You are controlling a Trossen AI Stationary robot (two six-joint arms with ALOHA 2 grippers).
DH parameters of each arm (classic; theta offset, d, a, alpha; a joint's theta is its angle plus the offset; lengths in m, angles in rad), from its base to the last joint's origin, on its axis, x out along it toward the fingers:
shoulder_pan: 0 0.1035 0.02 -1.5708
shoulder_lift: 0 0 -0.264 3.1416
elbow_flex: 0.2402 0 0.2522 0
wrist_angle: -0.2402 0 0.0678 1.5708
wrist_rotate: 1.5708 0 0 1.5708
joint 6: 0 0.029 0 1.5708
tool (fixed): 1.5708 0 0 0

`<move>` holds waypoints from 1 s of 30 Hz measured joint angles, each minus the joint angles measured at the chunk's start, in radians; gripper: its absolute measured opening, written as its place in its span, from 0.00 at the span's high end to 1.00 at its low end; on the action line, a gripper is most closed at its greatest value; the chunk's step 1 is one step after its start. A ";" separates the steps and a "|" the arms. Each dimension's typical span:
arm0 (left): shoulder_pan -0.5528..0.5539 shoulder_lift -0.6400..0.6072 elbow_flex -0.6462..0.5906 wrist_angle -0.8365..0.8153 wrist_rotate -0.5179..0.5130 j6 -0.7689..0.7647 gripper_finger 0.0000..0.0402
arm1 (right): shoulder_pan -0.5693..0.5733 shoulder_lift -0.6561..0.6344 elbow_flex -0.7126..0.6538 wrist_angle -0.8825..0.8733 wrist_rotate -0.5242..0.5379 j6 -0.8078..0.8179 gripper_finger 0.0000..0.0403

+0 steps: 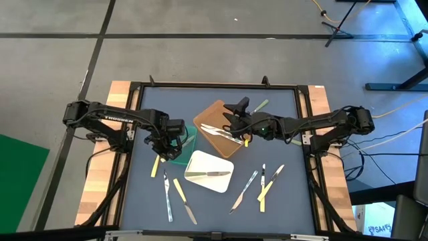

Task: Sort silverware by color (type)
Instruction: Put the yellow table knife into the green bin, then put the green table knife into the white bin

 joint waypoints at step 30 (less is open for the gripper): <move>0.048 -0.202 0.001 0.073 -0.116 -0.020 0.67 | -0.096 -0.074 0.001 -0.084 0.128 -0.010 0.51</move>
